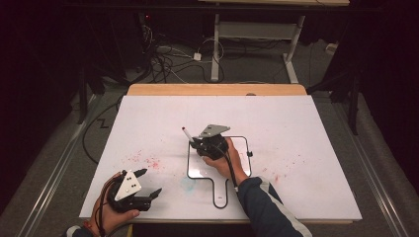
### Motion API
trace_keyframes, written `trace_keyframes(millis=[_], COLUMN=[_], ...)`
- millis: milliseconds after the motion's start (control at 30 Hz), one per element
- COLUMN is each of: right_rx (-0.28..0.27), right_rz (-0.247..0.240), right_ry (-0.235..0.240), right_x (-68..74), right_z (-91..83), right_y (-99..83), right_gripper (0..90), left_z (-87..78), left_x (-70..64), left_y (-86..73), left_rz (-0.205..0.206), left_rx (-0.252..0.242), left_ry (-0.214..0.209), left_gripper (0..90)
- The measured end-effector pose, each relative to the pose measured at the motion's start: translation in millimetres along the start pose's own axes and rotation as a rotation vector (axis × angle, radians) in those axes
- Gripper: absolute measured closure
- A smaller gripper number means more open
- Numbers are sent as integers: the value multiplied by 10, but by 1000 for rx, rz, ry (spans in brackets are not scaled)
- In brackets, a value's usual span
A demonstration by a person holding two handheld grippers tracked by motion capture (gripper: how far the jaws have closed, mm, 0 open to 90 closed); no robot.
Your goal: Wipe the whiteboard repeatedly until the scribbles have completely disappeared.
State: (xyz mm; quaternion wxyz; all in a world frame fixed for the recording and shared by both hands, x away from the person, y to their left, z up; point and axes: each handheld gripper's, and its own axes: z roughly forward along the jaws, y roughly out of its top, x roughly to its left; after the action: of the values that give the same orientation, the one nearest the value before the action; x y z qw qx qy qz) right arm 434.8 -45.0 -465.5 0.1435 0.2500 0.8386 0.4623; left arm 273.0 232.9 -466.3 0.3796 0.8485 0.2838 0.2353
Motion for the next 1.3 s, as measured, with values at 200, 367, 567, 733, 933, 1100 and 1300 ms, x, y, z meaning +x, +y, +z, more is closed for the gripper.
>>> trace_keyframes(millis=[200, 367, 567, 733, 933, 1100, 1300], right_rx=[1, -2, 2, 11, 17, 9, -4], right_rz=[-46, -19, 15, 19, 27, -2, -31], right_ry=[86, 25, -35, -70, -95, -49, 22], right_x=[216, 36, -187, -319, -398, -294, -125], right_z=[-11, -117, -297, -455, -530, -409, -317], right_y=[-41, -109, -200, -275, -315, -255, -165], right_gripper=[822, 822, 822, 822, 822, 822, 822], left_z=[12, 13, 19, 29, 35, 64, 208], left_x=[-7, -9, -7, -13, -17, -8, 69], left_y=[9, 6, 5, 15, 19, 46, 250], left_rz=[5, 6, 7, 8, 10, 4, -40], left_rx=[6, 8, 9, 9, 11, 12, 5], left_ry=[-3, -5, -5, -5, -6, -7, 31], left_gripper=[205, 205, 205, 205, 205, 209, 325])
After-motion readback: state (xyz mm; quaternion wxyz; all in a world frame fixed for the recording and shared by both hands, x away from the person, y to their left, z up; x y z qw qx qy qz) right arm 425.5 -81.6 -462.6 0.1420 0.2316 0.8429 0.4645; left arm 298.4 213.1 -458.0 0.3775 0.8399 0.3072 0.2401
